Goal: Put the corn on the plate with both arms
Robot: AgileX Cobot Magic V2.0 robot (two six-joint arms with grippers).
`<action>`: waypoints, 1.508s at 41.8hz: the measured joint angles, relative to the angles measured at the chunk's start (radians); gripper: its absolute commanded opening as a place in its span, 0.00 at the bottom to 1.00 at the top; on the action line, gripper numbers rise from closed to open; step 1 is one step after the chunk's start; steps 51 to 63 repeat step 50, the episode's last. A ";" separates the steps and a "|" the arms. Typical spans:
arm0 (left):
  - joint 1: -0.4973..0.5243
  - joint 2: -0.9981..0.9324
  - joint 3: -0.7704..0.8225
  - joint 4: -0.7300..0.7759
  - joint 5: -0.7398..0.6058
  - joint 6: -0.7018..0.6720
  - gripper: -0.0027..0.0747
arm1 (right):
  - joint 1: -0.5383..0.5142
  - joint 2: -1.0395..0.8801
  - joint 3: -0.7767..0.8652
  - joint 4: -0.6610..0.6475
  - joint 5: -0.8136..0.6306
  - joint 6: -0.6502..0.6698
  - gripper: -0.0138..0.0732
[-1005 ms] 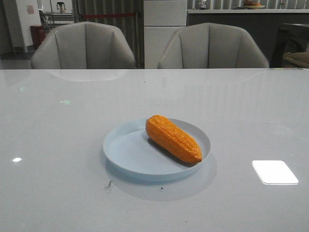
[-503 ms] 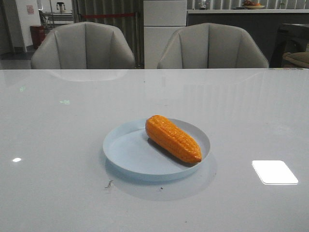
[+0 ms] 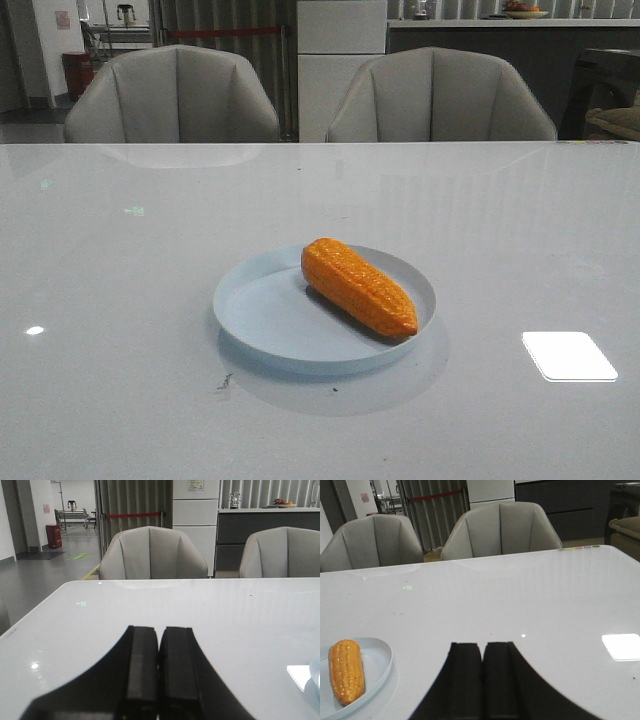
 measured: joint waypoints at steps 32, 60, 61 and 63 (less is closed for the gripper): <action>0.000 0.000 0.000 0.000 0.000 0.000 0.16 | 0.000 0.000 0.000 0.002 0.052 0.000 0.22; 0.000 0.000 0.000 0.000 0.000 0.000 0.16 | 0.000 0.000 0.000 0.002 0.052 0.000 0.22; 0.000 0.000 0.000 0.000 0.000 0.000 0.16 | 0.000 0.000 0.000 0.002 0.052 0.000 0.22; 0.000 0.000 0.000 0.000 0.000 0.000 0.16 | 0.000 0.000 0.000 0.002 0.052 0.000 0.22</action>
